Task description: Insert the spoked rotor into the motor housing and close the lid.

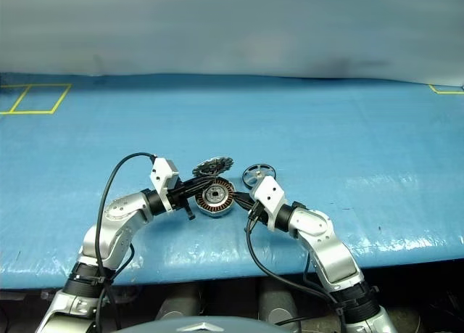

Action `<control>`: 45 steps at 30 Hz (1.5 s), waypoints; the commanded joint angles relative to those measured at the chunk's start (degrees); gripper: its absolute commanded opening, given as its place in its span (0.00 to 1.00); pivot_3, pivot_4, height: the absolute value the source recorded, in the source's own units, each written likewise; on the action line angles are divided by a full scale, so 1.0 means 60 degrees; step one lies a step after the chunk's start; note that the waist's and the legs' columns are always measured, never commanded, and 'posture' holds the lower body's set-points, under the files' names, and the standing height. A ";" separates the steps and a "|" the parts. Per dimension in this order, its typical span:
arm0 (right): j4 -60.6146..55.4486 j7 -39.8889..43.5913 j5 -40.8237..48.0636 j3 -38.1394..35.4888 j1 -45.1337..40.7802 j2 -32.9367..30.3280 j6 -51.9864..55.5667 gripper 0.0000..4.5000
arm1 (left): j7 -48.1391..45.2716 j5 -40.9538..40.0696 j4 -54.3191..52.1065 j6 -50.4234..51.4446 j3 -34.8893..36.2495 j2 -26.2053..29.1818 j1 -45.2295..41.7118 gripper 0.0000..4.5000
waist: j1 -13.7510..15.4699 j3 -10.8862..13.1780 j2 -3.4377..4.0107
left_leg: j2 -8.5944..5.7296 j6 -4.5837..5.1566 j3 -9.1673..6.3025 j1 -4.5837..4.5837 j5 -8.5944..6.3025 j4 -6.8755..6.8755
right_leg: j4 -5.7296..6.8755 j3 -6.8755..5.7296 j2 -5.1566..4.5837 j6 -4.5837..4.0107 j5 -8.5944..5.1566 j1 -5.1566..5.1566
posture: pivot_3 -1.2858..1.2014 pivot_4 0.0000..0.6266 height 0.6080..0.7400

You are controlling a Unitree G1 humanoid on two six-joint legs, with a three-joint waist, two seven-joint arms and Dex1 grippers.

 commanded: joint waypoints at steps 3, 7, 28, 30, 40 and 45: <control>-0.0204 -0.0049 0.0021 -0.0056 -0.0046 0.0054 -0.0206 0.00 | -0.0233 0.0296 -0.0160 -0.0057 -0.0368 0.0244 -0.0224 0.03 | -0.0001 0.0000 0.0000 | 0.0000 0.0000 0.0000 0.0000 0.0000 0.0000 | 0.0000 0.0000 0.0000 0.0000 0.0000 0.0000 | 0.52 0.24 1.00; -0.0215 -0.0066 0.0006 -0.0068 -0.0035 0.0062 -0.0194 0.00 | -0.0266 0.0653 0.0002 -0.0118 -0.0669 0.0372 -0.0295 0.03 | 0.0002 0.0000 0.0000 | 0.0000 0.0000 0.0000 0.0000 0.0000 0.0000 | -0.0001 0.0000 0.0000 0.0000 0.0000 0.0000 | 0.52 0.24 1.00; -0.0264 -0.0032 -0.0010 -0.0029 0.0017 0.0100 -0.0157 0.00 | 0.0098 0.1636 0.0547 -0.0185 -0.1138 0.0444 -0.0193 0.03 | -0.0005 -0.0003 0.0004 | 0.0000 0.0000 0.0000 0.0009 0.0000 -0.0001 | 0.0000 0.0001 0.0000 0.0000 0.0000 0.0007 | 0.52 0.24 1.00; -0.0267 -0.0020 -0.0003 -0.0016 0.0014 0.0108 -0.0148 0.00 | 0.0105 0.1417 0.0513 -0.0308 -0.0952 0.0289 -0.0121 0.03 | -0.0002 -0.0004 0.0004 | 0.0000 0.0000 0.0000 0.0009 0.0000 -0.0001 | 0.0000 0.0001 0.0000 0.0000 0.0000 0.0007 | 0.52 0.24 1.00; -0.0238 -0.0001 -0.0007 0.0011 -0.0023 0.0112 -0.0144 0.00 | -0.0094 0.1025 0.0462 -0.0545 -0.0810 -0.0005 -0.0192 0.03 | 0.0010 -0.0003 0.0003 | 0.0000 0.0000 0.0000 0.0003 0.0000 -0.0001 | 0.0000 0.0000 0.0000 0.0000 0.0000 0.0001 | 0.52 0.24 1.00; -0.0268 -0.0115 0.0117 -0.0157 0.0016 0.0158 -0.0007 0.00 | -0.0297 0.0705 0.0194 -0.0517 -0.0590 0.0159 0.0008 0.03 | 0.0007 -0.0003 0.0003 | 0.0000 0.0000 0.0000 0.0003 0.0000 0.0000 | -0.0001 0.0001 -0.0001 0.0000 0.0000 0.0002 | 0.52 0.24 1.00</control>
